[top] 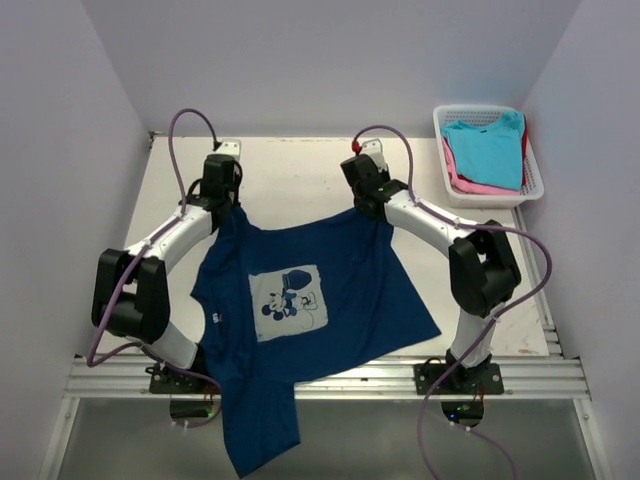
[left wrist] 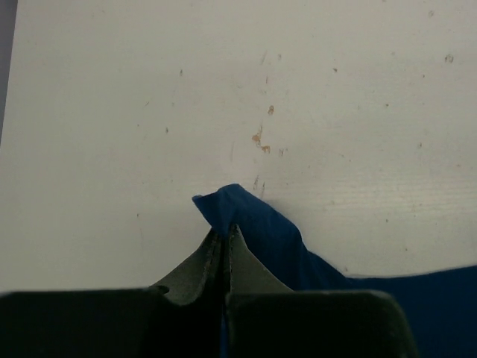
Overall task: Fold and stack the t-shirts
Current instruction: Flatten the tshirt out, then fold the tshirt
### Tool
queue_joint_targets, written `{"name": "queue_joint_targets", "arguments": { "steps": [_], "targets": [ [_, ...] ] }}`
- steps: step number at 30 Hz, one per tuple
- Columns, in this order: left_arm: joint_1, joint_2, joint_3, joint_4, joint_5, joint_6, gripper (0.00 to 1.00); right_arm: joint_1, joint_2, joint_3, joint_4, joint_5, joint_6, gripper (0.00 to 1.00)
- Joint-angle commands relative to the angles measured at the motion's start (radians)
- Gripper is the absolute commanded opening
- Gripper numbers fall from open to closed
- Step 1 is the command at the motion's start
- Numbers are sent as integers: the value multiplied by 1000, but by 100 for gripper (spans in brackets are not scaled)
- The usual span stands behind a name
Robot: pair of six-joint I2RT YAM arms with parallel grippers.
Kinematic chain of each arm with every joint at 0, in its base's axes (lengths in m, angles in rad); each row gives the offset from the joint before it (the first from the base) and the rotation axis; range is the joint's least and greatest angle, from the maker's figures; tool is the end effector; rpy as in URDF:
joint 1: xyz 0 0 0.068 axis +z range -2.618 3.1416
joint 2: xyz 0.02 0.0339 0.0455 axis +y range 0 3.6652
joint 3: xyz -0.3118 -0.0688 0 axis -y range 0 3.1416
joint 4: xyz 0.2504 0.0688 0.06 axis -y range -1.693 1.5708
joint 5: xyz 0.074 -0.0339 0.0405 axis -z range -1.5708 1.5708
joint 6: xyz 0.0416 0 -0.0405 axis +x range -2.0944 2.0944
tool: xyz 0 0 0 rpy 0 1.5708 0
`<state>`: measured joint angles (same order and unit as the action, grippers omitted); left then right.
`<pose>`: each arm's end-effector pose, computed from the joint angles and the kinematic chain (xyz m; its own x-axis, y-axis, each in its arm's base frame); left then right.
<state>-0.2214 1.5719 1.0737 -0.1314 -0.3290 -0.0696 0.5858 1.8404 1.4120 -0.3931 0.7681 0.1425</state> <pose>0.3548 -0.0661 0.2916 -0.5698 0.0608 -0.8195 -0.0868 0.9872 0.1336 0.3714 0.2117 0.2885 -0.6044 -0.2784 -0.7465 0.0834 0.9097 -0.4068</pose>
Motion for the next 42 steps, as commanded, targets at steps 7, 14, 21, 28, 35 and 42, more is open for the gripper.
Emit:
{"name": "queue_joint_targets", "arguments": {
  "steps": [7, 14, 21, 28, 35, 42],
  "targets": [
    [74, 140, 163, 188, -8, -12, 0, -153, 155, 246, 5, 65, 40, 0],
    [119, 272, 281, 208, -4, -7, 0, -236, 301, 409, -10, 60, 22, 0],
    [143, 494, 532, 178, 60, -2, 0, -282, 459, 614, -20, 82, 3, 0],
    [143, 645, 767, 147, 182, -30, 0, -310, 543, 693, -13, 69, 2, 0],
    [143, 701, 864, 134, 263, -39, 0, -319, 543, 665, 2, 45, 22, 0],
    [142, 619, 744, 111, 274, -39, 0, -319, 464, 538, 36, 25, 52, 0]
  ]
}}
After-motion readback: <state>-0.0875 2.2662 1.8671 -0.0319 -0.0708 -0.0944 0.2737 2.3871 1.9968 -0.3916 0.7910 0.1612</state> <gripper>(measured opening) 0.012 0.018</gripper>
